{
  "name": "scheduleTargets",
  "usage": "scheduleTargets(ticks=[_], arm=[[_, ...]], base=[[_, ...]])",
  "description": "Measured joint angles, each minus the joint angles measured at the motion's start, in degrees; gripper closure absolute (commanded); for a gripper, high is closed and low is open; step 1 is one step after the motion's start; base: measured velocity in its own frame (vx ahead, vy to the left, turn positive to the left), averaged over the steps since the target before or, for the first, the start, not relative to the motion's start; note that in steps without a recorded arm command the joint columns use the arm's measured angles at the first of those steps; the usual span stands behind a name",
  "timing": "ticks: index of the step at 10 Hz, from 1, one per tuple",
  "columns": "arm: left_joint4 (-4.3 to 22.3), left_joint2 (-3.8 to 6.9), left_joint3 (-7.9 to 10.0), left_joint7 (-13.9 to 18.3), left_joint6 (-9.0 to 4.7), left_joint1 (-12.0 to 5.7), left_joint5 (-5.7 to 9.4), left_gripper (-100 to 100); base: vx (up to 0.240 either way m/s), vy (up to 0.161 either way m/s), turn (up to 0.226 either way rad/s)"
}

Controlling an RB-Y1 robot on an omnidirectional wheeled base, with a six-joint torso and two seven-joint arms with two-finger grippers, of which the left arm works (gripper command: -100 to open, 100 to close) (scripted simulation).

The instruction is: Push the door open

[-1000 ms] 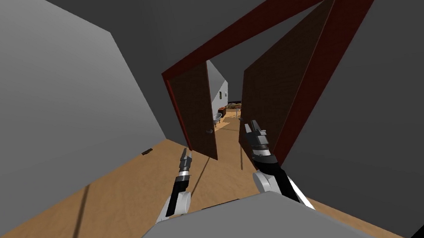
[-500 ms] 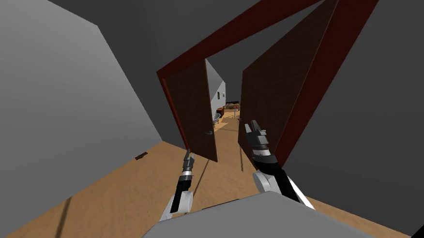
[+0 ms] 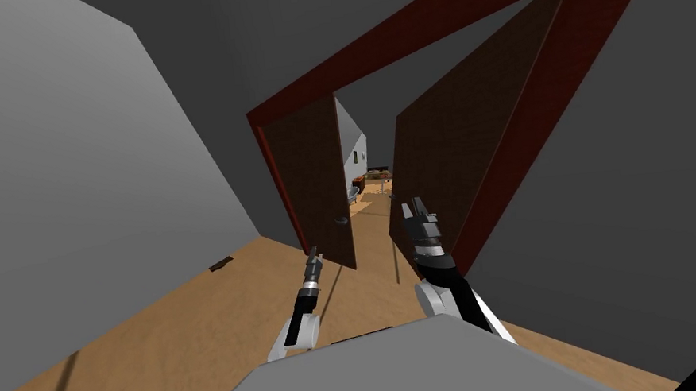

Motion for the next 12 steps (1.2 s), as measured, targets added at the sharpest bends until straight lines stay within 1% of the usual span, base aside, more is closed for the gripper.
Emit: scheduleTargets(ticks=[4, 6, 8, 12], arm=[[5.3, -0.21, -1.06, -0.5, -0.97, -2.30, -0.03, -100], [7.8, -0.51, -1.56, -0.8, -1.32, -3.47, -0.05, -100], [10.4, -0.52, -2.05, -0.9, -1.81, -4.61, -0.03, -100], [15.4, -0.96, -3.01, -1.3, -2.90, -6.74, -0.05, -100]], base=[[0.086, 0.047, -0.074], [0.093, 0.049, -0.078], [0.080, 0.045, -0.079], [0.077, 0.047, -0.067]])
